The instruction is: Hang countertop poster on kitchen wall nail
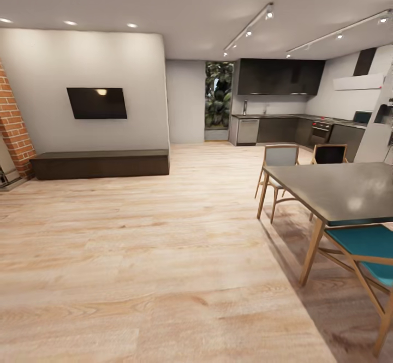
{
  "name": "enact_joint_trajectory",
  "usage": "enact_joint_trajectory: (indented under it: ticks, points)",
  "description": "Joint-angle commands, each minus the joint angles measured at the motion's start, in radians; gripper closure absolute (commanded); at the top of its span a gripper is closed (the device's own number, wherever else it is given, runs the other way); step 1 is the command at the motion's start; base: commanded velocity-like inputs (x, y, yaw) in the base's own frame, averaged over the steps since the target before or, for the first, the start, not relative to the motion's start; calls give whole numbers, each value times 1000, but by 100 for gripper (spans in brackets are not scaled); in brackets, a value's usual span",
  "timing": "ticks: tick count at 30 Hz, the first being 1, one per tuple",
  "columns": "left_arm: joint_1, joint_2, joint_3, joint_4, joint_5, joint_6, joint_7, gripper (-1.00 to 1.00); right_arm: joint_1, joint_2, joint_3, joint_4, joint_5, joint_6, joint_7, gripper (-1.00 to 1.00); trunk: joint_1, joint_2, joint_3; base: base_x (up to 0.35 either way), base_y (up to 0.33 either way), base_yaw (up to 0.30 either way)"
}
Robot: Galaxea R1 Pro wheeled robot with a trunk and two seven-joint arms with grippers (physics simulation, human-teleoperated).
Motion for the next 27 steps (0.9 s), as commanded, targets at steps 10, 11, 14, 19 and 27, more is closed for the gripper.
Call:
enact_joint_trajectory:
  ticks: [10,11,14,19,27]
  points:
    - [0,1,1,0,-1,-12,0,-100,-1,-1,2,2,3,-4,0,-100,1,0,-1,333,0,-14]
    - [0,1,1,0,-1,-12,0,-100,-1,-1,2,2,3,-5,0,-100,1,0,-1,335,0,-1]
    - [0,1,1,0,-1,-12,0,-100,-1,-1,3,2,3,-5,0,-100,1,0,-1,335,0,-1]
    - [0,1,1,0,-1,-12,0,-100,-1,-1,3,2,3,-5,0,-100,1,0,-1,336,0,0]
    - [0,1,1,0,-1,-12,0,-100,-1,-1,3,2,3,-5,0,-100,1,0,-1,336,0,0]
